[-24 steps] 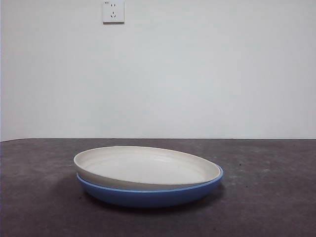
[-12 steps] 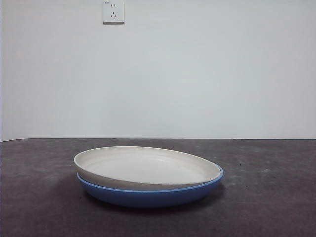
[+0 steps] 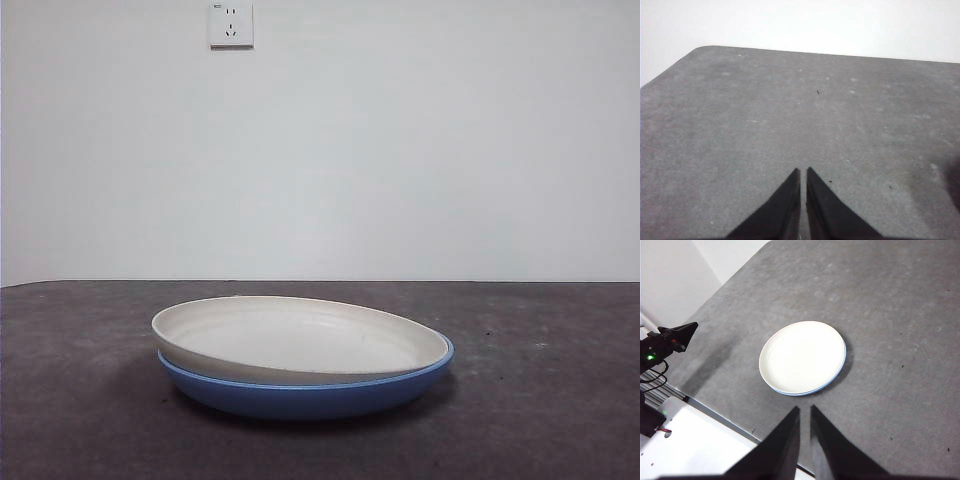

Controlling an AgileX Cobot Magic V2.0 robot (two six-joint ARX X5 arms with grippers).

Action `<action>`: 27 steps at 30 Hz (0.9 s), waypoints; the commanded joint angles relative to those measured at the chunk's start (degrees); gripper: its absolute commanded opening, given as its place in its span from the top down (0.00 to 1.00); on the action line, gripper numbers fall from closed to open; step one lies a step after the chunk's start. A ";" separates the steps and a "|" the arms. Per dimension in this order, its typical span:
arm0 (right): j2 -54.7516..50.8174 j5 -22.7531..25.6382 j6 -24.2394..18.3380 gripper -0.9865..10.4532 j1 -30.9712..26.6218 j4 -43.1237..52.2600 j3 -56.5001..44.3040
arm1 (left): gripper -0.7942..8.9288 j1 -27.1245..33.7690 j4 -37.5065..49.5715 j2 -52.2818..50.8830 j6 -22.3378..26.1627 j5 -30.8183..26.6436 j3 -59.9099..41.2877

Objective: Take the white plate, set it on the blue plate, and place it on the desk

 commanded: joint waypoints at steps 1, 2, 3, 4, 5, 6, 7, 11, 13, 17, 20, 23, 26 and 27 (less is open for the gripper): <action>0.15 0.20 -0.68 0.89 0.28 0.63 0.85 | 0.90 0.02 -0.24 -0.11 -0.13 -0.13 -1.18; 0.15 0.17 -0.68 0.89 0.28 0.63 0.85 | 0.90 0.02 -0.24 -0.11 -0.13 -0.13 -1.18; 0.15 0.17 -0.68 0.89 0.28 0.63 0.85 | 0.90 0.02 -0.24 -0.11 -0.13 -0.13 -1.16; 0.15 0.17 -0.68 0.89 0.28 0.63 0.85 | 0.90 0.02 -0.24 -0.11 -0.13 -0.13 -1.16; 0.15 0.17 -0.68 0.89 0.28 0.63 0.85 | 0.90 0.02 -0.24 -0.11 -0.13 -0.13 -1.18; 0.15 0.17 -0.68 0.89 0.28 0.63 0.85 | 0.90 0.02 -0.24 -0.11 -0.13 -0.13 -1.18; 0.15 0.17 -0.68 0.89 0.28 0.63 0.85 | 0.90 0.02 -0.24 -0.11 -0.13 -0.13 -1.16; 0.15 0.17 -0.68 0.89 0.28 0.63 0.85 | 0.90 0.02 -0.24 -0.11 -0.13 -0.13 -1.16; 0.15 0.17 -0.68 0.89 0.28 0.63 0.85 | 0.90 0.02 -0.24 -0.11 -0.13 -0.13 -1.16; -0.15 -0.46 -0.72 0.89 -1.77 0.59 0.81 | 0.90 0.02 -0.24 -0.11 -0.13 -0.13 -1.18; -0.48 1.36 -5.97 0.89 -5.51 2.78 0.09 | 0.90 0.02 -0.24 -0.11 -0.13 -0.13 -1.16; -1.60 6.21 -12.96 0.89 -10.80 9.90 -3.52 | 0.90 0.02 -0.24 -0.11 -0.13 -0.13 -1.18; -3.26 8.35 -18.45 0.89 -15.52 18.49 -9.66 | 0.90 0.02 -0.24 -0.11 -0.13 -0.13 -1.16; -3.98 9.05 -19.65 0.89 -16.90 21.97 -12.48 | 0.90 0.02 -0.24 -0.11 -0.13 -0.13 -1.16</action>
